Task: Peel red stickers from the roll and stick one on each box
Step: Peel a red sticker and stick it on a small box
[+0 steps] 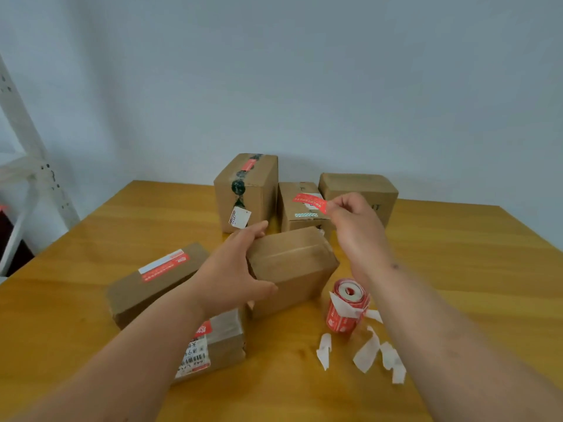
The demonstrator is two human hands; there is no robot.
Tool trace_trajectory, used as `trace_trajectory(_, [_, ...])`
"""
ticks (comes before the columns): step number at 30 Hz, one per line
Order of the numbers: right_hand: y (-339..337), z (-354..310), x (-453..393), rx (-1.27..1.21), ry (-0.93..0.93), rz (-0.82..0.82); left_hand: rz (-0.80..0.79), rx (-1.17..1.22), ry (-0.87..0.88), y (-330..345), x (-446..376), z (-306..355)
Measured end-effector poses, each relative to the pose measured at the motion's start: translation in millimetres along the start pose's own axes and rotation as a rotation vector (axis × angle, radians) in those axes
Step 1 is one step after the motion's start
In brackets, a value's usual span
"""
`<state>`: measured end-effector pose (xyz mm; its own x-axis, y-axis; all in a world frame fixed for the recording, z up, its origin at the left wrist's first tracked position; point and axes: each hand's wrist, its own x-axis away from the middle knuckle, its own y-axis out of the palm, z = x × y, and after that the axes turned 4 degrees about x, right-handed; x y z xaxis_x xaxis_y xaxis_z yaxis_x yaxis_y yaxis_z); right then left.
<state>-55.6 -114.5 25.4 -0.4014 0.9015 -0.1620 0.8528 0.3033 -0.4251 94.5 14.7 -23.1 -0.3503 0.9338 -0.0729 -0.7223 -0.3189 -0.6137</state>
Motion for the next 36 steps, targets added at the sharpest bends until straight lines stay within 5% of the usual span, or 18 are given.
trace_trajectory(8, [7.8,8.1,-8.0,0.282,-0.038,-0.352,-0.095,0.021,-0.089,-5.2,-10.2,-3.9])
trace_trajectory(13, [17.2,7.1,-18.0,0.402,-0.118,-0.458,0.025,0.364,-0.192,-7.2,-16.2,7.2])
trace_trajectory(19, [26.7,9.8,-27.7,0.502,-0.163,-0.457,0.193,0.121,-0.173,-1.5,-36.4,5.8])
trace_trajectory(36, [30.8,20.8,-33.7,0.732,-0.207,-0.240,0.060,-0.221,-0.278,2.0,-62.4,16.2])
